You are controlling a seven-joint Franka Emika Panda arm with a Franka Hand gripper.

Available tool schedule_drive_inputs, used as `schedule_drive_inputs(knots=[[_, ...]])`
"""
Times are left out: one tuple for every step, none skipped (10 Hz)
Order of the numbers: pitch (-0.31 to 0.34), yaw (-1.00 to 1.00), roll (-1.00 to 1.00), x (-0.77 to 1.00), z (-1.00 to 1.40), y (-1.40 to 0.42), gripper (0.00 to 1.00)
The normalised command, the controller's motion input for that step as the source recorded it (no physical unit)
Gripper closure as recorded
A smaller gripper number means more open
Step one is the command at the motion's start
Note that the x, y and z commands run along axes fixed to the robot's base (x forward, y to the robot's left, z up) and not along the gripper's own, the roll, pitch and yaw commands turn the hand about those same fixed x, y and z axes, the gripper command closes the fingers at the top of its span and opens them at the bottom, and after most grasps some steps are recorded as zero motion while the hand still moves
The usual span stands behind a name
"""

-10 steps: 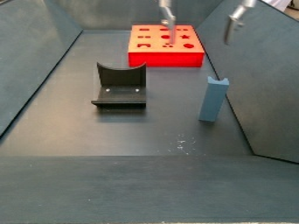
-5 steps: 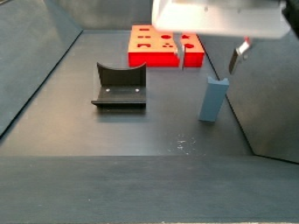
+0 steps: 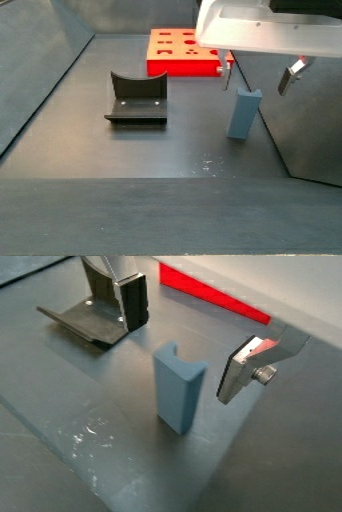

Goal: Pick up the arch object. Move up. Rotate the arch object. Move to above the board. Insert the arch object.
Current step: Pick up the arch object.

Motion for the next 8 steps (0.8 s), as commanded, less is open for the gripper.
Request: schedule_drive_inputs(knots=[[-0.084,-0.10,0.00,0.07,-0.45,0.00,0.00],[-0.090,-0.09,-0.01,0.16,-0.54,0.00,0.00],[-0.133,-0.11,0.00,0.07,-0.63,0.00,0.00],[-0.156,-0.08,0.00,0.00,-0.61,0.02,0.00],[-0.107,-0.03,-0.04,0.00,-0.34,0.01,0.00],[-0.007,0.00,-0.07,0.00,-0.03,0.07,0.00],[-0.083,0.00,-0.03,0.00,-0.02,0.00,0.00],[-0.104,0.00,-0.05,0.00,-0.05,0.03,0.00]])
